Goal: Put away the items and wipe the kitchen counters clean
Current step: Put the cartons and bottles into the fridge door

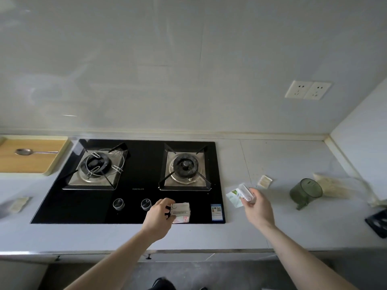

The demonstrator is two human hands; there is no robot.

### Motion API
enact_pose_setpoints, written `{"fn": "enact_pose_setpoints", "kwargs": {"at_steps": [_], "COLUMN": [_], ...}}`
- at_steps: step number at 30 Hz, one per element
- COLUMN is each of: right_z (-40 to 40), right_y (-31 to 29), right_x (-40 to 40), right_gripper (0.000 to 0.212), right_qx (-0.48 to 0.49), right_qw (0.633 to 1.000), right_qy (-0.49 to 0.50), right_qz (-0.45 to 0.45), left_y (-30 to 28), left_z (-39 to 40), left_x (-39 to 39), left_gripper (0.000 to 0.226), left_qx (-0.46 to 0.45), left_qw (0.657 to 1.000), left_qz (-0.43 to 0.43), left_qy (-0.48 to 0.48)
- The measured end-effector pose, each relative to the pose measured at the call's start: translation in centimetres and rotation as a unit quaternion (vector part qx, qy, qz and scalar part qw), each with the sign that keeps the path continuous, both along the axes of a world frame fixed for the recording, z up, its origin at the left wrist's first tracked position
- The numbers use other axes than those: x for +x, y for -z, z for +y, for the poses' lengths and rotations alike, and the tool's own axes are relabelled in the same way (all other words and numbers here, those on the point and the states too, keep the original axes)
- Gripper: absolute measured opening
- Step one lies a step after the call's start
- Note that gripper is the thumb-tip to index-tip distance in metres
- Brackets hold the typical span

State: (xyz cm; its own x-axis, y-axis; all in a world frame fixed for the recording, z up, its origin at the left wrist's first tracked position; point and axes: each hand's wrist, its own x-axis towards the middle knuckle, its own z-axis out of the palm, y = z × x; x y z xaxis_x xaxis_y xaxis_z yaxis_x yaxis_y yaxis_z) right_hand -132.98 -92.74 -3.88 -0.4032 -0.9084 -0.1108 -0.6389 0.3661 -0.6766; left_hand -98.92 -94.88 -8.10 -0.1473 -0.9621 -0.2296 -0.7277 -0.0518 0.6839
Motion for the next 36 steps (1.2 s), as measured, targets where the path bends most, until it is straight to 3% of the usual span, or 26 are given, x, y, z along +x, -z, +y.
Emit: {"fn": "enact_pose_setpoints", "kwargs": {"at_steps": [7, 19, 24, 30, 36], "right_z": [-2.1, -4.0, -3.0, -0.9, -0.5], "right_y": [-0.8, 0.5, 0.6, 1.1, 1.8], "right_x": [8.3, 15.5, 16.6, 18.4, 19.8], "right_gripper": [0.033, 0.045, 0.056, 0.094, 0.064], "right_qx": [0.015, 0.108, 0.123, 0.172, 0.18], "right_qw": [0.988, 0.968, 0.975, 0.973, 0.974], "right_qy": [-0.149, -0.22, -0.182, -0.074, -0.059], "right_qz": [-0.026, 0.054, 0.014, -0.135, -0.123], "left_y": [-0.3, -1.0, -1.5, -2.1, -2.9], "left_z": [0.0, -2.2, -3.9, -5.3, -6.9], "left_x": [0.3, 1.6, 2.5, 1.7, 0.1], "left_gripper": [0.053, 0.088, 0.098, 0.102, 0.101], "left_qx": [0.005, 0.005, 0.012, -0.003, -0.004], "left_qw": [1.0, 0.989, 0.972, 0.943, 0.916], "left_qz": [-0.014, -0.066, -0.107, -0.129, -0.178], "left_qy": [0.006, 0.134, 0.21, 0.306, 0.36]}}
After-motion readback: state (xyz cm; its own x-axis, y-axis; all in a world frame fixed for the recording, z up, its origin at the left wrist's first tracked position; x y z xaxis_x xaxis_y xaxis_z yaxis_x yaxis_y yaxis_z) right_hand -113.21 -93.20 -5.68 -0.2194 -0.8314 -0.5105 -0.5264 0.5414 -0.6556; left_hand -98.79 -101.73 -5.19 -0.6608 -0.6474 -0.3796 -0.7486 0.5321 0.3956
